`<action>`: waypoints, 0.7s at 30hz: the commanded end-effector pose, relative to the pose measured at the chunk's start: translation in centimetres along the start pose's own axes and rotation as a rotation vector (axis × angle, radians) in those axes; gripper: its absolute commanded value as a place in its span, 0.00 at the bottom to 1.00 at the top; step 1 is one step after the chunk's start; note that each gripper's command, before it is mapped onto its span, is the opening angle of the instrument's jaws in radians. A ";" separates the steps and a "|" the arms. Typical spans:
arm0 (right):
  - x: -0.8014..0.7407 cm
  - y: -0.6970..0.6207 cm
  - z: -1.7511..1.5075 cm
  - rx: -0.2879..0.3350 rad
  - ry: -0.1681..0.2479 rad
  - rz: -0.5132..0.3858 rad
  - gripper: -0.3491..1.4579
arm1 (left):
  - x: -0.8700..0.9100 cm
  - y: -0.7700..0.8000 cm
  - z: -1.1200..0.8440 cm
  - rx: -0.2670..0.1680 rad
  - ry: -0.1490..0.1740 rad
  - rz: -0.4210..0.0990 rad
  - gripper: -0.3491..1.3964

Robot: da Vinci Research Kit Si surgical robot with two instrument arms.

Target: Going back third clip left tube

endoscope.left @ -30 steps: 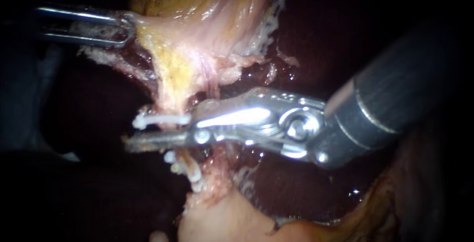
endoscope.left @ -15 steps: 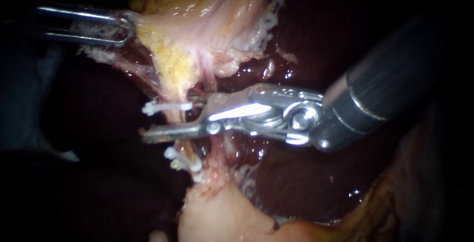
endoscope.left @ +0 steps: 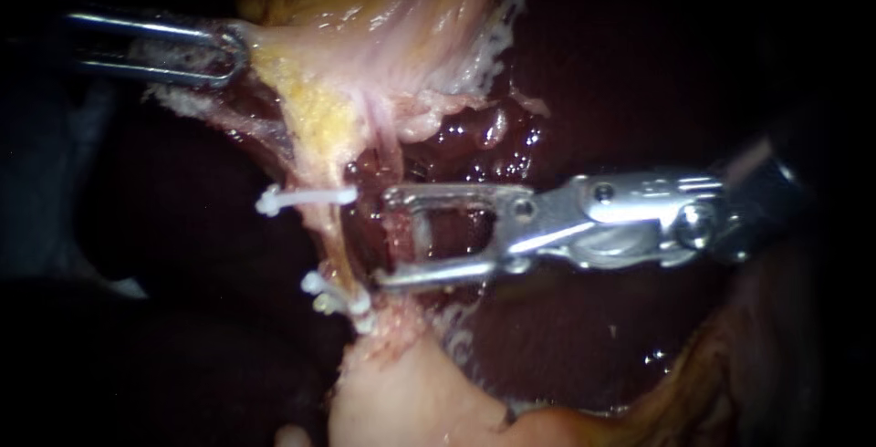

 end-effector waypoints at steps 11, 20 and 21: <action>0.05 -0.03 -0.77 0.001 -0.092 -0.093 0.47 | 0.00 0.00 0.00 -0.001 0.000 0.000 0.00; 0.06 -0.04 -0.92 -0.003 -0.093 -0.101 0.47 | -0.02 0.00 0.05 0.002 0.002 0.001 0.00; 0.06 -0.04 -0.92 -0.003 -0.093 -0.101 0.47 | -0.02 -0.01 0.07 0.003 0.003 0.002 0.00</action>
